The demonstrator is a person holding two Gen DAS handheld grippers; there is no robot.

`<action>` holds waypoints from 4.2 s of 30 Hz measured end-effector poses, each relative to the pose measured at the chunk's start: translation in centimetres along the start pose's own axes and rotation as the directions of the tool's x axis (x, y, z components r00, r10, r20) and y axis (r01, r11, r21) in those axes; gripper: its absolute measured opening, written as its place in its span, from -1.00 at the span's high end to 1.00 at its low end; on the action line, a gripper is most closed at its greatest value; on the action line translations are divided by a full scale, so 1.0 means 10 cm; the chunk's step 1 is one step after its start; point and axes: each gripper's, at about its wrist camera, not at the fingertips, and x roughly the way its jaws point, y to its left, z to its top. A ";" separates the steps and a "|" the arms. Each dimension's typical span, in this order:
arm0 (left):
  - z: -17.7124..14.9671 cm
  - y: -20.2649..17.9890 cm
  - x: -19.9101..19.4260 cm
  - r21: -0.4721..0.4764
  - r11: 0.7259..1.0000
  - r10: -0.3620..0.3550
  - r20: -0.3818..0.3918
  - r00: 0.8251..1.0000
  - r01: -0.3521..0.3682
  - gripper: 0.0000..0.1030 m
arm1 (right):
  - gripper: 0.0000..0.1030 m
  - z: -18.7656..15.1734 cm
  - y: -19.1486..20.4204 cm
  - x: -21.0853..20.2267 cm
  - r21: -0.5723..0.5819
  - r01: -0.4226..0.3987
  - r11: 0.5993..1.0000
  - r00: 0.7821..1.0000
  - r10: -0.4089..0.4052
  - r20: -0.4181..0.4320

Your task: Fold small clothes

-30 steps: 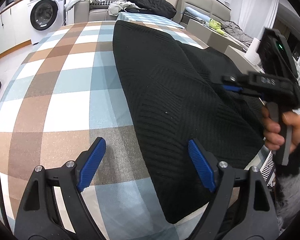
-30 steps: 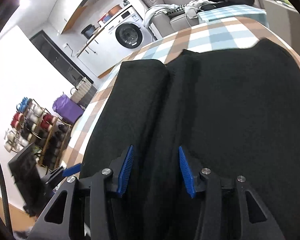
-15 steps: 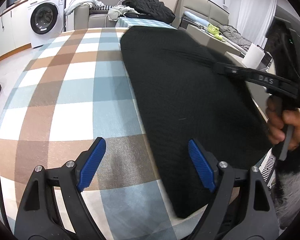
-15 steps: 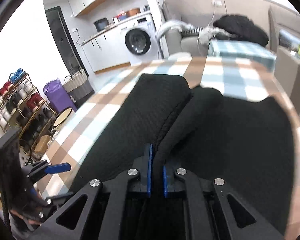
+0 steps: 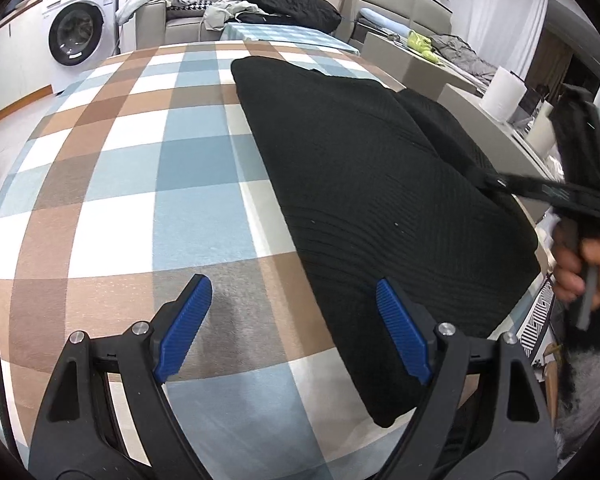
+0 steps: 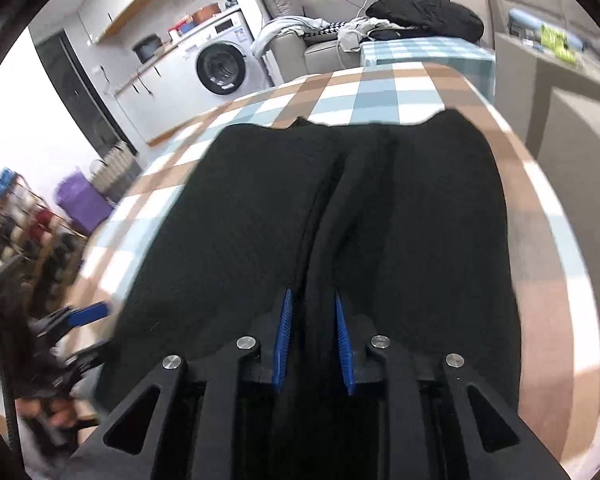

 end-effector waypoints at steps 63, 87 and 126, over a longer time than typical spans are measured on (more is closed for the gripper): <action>0.17 -0.24 0.20 0.027 0.999 -0.020 -0.014 1.000 0.021 -0.61 | 0.64 -0.44 0.35 -0.05 0.043 -0.018 0.999 0.999 0.016 0.051; 0.32 -0.16 0.35 -0.041 0.995 -0.090 -0.012 0.996 0.090 -0.56 | 0.44 -0.43 0.22 -0.23 0.068 -0.014 0.998 0.995 0.007 0.104; 0.26 0.85 -0.13 -0.149 0.981 0.136 0.095 0.986 -0.121 0.80 | 0.53 -0.28 0.52 0.21 -0.068 0.145 0.987 0.989 -0.142 0.051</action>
